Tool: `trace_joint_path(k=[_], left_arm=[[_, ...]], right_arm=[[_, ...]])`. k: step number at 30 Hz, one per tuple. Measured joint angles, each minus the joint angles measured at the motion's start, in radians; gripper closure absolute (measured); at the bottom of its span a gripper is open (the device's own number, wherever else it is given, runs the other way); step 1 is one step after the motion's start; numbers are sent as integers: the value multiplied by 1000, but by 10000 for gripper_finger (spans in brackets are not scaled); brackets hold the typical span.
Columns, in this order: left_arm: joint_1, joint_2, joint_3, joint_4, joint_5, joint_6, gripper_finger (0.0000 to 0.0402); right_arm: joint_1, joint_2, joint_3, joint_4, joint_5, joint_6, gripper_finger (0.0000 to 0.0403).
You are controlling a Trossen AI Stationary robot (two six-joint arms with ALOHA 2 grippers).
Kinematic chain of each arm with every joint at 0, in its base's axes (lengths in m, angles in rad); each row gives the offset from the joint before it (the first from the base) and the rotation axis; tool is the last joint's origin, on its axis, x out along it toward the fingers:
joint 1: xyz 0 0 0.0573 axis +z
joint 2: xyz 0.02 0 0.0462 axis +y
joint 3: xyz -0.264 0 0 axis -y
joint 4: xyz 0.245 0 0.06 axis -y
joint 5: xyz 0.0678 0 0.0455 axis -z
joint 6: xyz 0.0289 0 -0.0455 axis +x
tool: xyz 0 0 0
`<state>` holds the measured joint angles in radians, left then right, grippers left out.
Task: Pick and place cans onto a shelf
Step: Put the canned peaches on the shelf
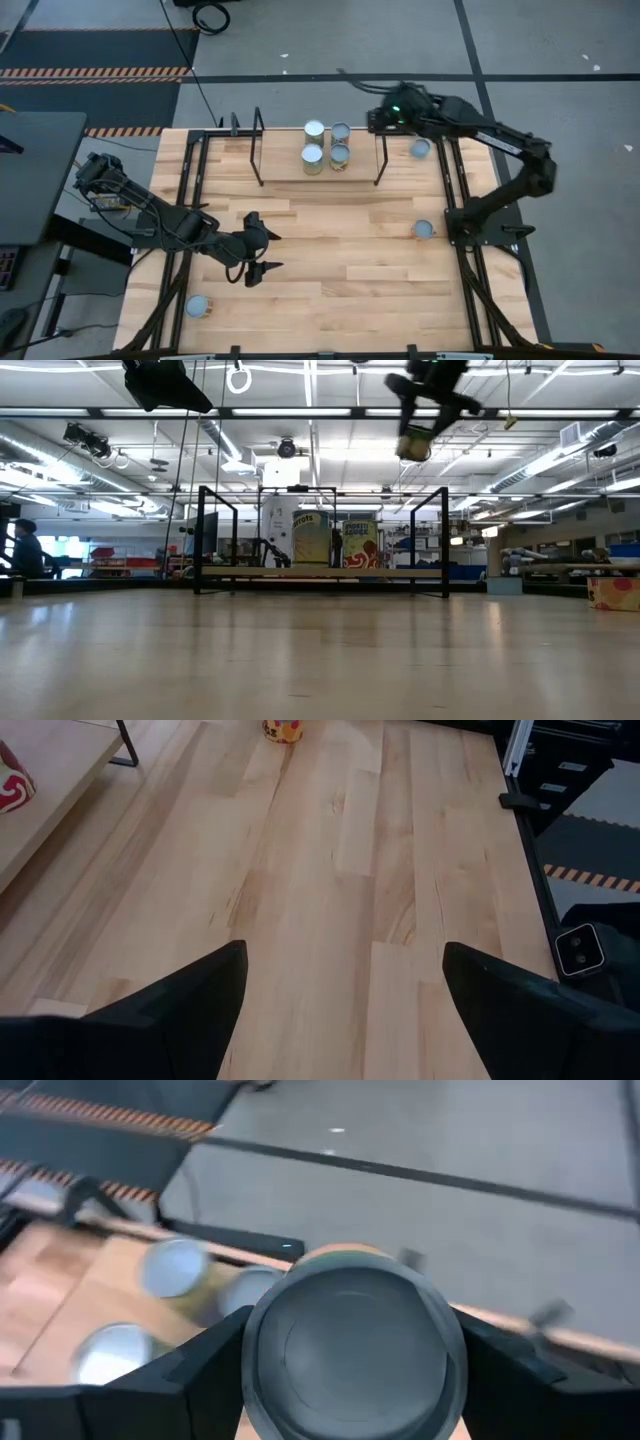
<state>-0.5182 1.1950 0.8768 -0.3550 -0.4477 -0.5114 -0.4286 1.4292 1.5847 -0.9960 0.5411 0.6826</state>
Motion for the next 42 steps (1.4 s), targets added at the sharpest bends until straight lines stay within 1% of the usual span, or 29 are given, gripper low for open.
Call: trace_joint_path(k=[3, 6, 7, 10, 15, 16, 19, 21, 27, 31, 34, 42], left_arm=[[0, 0, 0, 0, 0, 0, 61], [0, 0, 0, 0, 0, 0, 61], [0, 0, 0, 0, 0, 0, 61], [0, 0, 0, 0, 0, 0, 61], [0, 0, 0, 0, 0, 0, 61], [0, 0, 0, 0, 0, 0, 61], [0, 0, 0, 0, 0, 0, 61], [0, 0, 0, 0, 0, 0, 61], [0, 0, 0, 5, 0, 0, 61], [0, 0, 0, 10, 0, 0, 61], [0, 0, 0, 10, 0, 0, 61], [0, 0, 0, 15, 0, 0, 61]], right_arm=[[0, 112, 95, 26, -76, -125, 114], [-19, 199, 152, -5, -207, -247, 114], [-28, 217, 163, -19, -249, -292, 114], [-45, 242, 167, -48, -326, -412, 114], [-50, 241, 138, -58, -370, -649, 114], [-50, 241, 131, -72, -392, -694, 114], [-59, 254, 123, -94, -454, -798, 114], [-67, 274, 123, -118, -456, -854, 114], [-71, 350, 122, -219, -459, -920, 115], [-72, 370, 122, -172, -485, -941, 115], [-70, 384, 109, -146, -485, -951, 112], [-77, 386, 23, -108, -488, -939, 113]])
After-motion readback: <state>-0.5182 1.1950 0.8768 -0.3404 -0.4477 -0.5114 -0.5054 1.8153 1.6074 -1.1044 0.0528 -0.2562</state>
